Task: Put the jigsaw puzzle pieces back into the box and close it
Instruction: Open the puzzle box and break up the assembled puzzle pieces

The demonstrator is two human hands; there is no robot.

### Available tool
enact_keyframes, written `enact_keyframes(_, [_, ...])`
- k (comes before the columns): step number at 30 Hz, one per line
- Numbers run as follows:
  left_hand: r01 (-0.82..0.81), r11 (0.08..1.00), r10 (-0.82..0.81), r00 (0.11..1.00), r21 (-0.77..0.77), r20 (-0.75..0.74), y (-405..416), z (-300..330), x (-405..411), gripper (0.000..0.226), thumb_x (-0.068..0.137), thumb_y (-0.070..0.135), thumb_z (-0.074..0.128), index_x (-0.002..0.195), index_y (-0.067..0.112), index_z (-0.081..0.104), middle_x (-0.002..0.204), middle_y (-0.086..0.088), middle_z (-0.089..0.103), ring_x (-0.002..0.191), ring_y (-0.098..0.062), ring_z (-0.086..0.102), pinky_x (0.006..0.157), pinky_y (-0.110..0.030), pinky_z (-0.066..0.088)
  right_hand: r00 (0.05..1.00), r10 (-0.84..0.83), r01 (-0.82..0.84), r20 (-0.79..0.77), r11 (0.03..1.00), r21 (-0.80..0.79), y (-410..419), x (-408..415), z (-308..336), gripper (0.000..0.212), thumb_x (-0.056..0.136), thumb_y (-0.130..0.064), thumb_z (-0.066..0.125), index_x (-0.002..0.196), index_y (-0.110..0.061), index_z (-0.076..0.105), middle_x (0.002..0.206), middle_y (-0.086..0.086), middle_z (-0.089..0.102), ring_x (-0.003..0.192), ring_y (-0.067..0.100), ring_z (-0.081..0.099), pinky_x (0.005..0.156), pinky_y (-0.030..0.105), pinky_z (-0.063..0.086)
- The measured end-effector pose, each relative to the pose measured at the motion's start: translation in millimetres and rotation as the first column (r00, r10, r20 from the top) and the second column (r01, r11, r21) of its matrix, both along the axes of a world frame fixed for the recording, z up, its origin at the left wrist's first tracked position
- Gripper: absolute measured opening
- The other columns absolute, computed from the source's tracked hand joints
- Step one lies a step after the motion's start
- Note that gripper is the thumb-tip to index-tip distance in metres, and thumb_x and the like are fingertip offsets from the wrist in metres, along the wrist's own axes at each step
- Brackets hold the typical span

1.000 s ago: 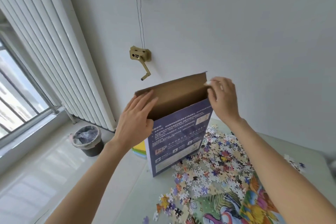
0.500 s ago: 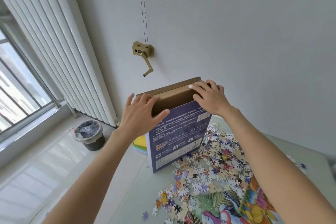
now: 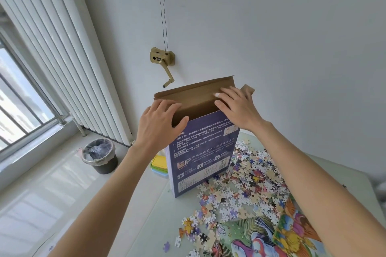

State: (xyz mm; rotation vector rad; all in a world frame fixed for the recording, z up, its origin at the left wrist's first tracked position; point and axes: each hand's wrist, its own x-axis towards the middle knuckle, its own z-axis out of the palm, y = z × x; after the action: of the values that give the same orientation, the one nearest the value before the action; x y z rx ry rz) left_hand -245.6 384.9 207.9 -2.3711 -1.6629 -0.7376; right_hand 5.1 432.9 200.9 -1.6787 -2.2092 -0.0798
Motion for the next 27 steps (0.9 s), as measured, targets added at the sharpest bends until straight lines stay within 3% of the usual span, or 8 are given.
enact_keyframes(3, [0.041,0.999,-0.041,0.999,0.03,0.007,-1,2,-2,0.039,0.091,0.051,0.044,0.114,0.025,0.062,0.118,0.005,0.062,0.113,-0.018,0.052,0.09,-0.036,0.043,1.0,0.008,-0.007,-0.012,0.999,0.033,-1,-2,0,0.05,0.095,-0.051,0.024,0.13,-0.028,0.049,0.143,-0.002,0.041,0.137,0.02,0.026,0.111,0.049,0.012])
enact_keyframes(9, [0.1,0.993,-0.1,0.995,0.067,-0.004,-7,-7,-4,0.029,0.086,0.046,0.049,0.093,0.027,0.07,0.104,0.009,0.068,0.104,-0.018,0.058,0.093,-0.037,0.04,0.999,0.023,-0.02,-0.049,0.998,0.057,-7,-3,-3,0.037,0.097,-0.041,0.039,0.125,-0.023,0.055,0.134,-0.002,0.051,0.127,0.018,0.039,0.108,0.039,0.023])
enact_keyframes(14, [0.105,0.988,-0.106,0.994,0.114,0.0,-12,-11,-2,0.017,0.085,0.037,0.063,0.095,0.025,0.07,0.101,0.006,0.069,0.1,-0.019,0.06,0.097,-0.04,0.039,0.997,0.014,-0.009,-0.076,0.998,0.055,-16,-2,-8,0.036,0.097,-0.039,0.04,0.124,-0.022,0.055,0.133,-0.001,0.051,0.127,0.019,0.039,0.109,0.042,0.025])
enact_keyframes(27, [0.113,0.969,-0.119,0.993,0.221,0.015,-19,-9,5,0.021,0.084,0.035,0.062,0.1,0.023,0.069,0.096,0.003,0.071,0.097,-0.019,0.063,0.102,-0.041,0.037,0.992,0.03,-0.011,-0.122,0.988,0.154,-27,-5,-4,0.03,0.096,-0.032,0.045,0.115,-0.018,0.063,0.119,-0.001,0.064,0.124,0.022,0.042,0.105,0.039,0.027])
